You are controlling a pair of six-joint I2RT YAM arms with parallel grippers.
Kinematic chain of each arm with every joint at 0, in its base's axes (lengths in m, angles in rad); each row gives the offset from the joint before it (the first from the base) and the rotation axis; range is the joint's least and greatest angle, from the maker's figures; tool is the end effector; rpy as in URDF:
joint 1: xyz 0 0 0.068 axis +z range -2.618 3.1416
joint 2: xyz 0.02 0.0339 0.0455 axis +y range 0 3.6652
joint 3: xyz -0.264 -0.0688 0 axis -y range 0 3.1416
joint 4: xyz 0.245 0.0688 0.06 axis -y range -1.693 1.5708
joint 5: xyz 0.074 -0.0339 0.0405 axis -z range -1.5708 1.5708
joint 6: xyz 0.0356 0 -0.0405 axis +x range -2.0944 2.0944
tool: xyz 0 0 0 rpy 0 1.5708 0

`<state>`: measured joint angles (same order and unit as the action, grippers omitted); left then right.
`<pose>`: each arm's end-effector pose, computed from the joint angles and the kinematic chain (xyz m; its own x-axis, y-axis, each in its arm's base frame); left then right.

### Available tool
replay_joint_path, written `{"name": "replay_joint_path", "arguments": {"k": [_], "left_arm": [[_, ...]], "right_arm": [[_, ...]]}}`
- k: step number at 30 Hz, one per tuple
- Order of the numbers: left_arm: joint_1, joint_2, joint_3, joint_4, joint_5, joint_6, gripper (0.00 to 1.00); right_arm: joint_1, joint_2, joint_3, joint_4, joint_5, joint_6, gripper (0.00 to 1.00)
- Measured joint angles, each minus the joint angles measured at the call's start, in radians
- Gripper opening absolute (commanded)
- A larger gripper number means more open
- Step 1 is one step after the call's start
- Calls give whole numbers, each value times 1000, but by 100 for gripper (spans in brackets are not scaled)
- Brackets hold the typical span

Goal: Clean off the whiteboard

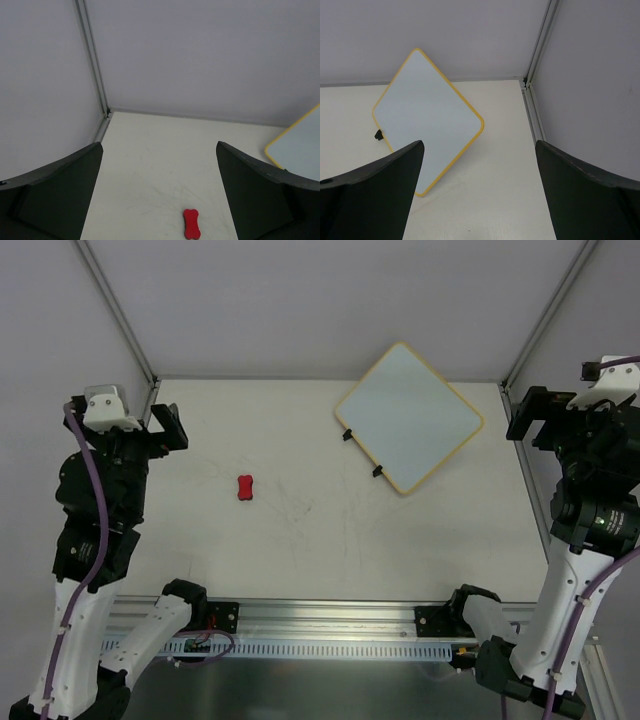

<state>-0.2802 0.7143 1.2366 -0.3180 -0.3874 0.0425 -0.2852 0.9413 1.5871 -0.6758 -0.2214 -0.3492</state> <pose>0.1072 -0.0169 0.4824 0.1906 -0.0139 -0.9816 -0.1076 0.9936 -0.0350 0.1296 -0.0299 0.5190 -0.0489 -0.3335 -0.9415 0.0501 0.9406 -0.3358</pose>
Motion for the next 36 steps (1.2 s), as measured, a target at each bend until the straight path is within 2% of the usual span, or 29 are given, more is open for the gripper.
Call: {"name": "replay_joint_path", "arguments": {"k": [12, 36], "left_arm": [[0, -67, 135, -19, -68, 104, 99], [0, -76, 166, -32, -95, 130, 99]], "right_arm": [[42, -82, 0, 27, 78, 8, 99], [68, -91, 8, 37, 84, -5, 99]]}}
